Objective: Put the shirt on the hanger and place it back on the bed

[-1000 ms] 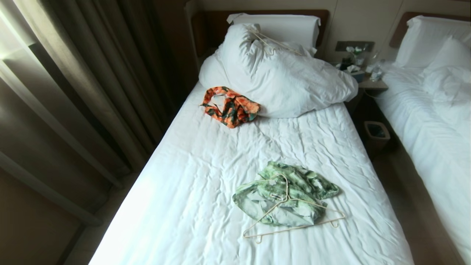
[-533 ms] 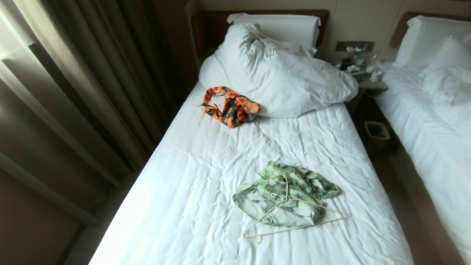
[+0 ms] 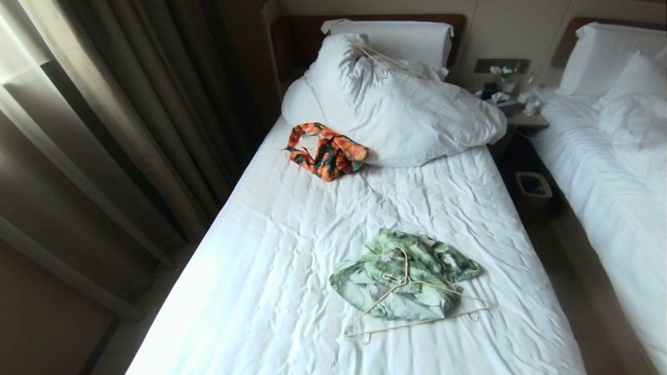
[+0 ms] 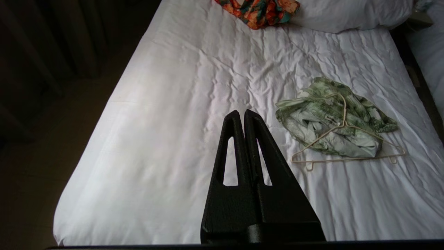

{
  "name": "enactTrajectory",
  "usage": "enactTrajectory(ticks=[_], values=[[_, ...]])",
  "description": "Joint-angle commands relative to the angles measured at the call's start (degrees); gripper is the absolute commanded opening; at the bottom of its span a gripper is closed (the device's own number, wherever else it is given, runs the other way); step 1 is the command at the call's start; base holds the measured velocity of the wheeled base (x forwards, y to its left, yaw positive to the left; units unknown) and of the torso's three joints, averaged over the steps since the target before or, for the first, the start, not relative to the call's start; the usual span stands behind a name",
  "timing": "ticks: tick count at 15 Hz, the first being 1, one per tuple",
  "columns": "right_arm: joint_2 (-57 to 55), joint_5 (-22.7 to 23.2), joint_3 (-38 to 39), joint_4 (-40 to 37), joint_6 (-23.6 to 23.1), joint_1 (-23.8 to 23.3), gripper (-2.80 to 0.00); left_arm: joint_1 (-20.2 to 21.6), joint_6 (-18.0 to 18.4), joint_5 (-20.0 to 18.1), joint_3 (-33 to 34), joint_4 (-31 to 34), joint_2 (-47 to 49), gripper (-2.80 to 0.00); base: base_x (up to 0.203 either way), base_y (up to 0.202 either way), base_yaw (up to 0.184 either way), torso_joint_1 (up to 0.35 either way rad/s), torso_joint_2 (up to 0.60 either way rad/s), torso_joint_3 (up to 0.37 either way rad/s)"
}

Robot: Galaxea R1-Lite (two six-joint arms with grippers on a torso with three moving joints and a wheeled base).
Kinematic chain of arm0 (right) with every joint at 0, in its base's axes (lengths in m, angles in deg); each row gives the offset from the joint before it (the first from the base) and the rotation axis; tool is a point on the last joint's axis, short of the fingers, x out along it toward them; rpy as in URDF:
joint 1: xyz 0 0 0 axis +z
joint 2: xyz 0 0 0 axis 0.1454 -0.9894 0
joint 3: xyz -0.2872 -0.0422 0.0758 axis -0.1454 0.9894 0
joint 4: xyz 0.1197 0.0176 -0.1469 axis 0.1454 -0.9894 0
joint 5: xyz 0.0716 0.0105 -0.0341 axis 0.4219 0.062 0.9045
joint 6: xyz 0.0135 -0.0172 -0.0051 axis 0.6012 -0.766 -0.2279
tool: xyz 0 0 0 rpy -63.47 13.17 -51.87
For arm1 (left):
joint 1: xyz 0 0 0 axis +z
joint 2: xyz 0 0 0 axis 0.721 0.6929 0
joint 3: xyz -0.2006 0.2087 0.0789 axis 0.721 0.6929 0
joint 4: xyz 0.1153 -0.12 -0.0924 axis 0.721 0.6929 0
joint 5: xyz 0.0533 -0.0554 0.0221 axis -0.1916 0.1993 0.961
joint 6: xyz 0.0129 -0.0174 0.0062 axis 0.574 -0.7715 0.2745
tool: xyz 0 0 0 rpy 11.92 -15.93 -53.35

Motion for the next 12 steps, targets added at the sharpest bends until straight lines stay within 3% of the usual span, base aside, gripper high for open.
enactTrajectory(ticks=[1,2,4,6,7,8,12], values=[[6.78,2.94,6.57,3.98,-3.14,-0.53,-2.80,0.00,1.90,0.25,3.43,-2.94,-2.53,-2.80,0.000,0.000,0.000,0.000,0.00,0.000],[6.71,3.71,9.98,8.10,-3.25,-0.57,-2.80,0.00,3.50,0.15,5.61,-5.25,-2.53,-2.80,0.000,0.000,0.000,0.000,0.00,0.000],[6.66,8.01,16.15,15.31,-4.23,-0.61,-2.80,0.00,11.49,0.28,11.72,-10.50,-2.53,-2.80,0.000,0.000,0.000,0.000,0.00,0.000],[6.64,11.34,16.54,16.01,-2.50,-0.64,-2.80,0.00,16.54,1.12,15.26,-18.35,-2.53,-2.80,0.000,0.000,0.000,0.000,0.00,0.000],[6.64,12.57,16.54,15.00,-2.89,-0.62,-2.80,0.00,19.44,0.93,15.48,-18.76,-2.52,-2.80,0.000,0.000,0.000,0.000,0.00,0.000],[6.64,12.92,16.54,13.81,-3.54,-0.63,-2.80,0.00,20.91,0.26,15.58,-18.85,-2.52,-2.80,0.000,0.000,0.000,0.000,0.00,0.000],[6.64,12.49,16.54,7.35,-4.22,-0.64,-2.80,0.00,19.99,-2.87,15.71,-16.56,-2.52,-2.80,0.000,0.000,0.000,0.000,0.00,0.000]])
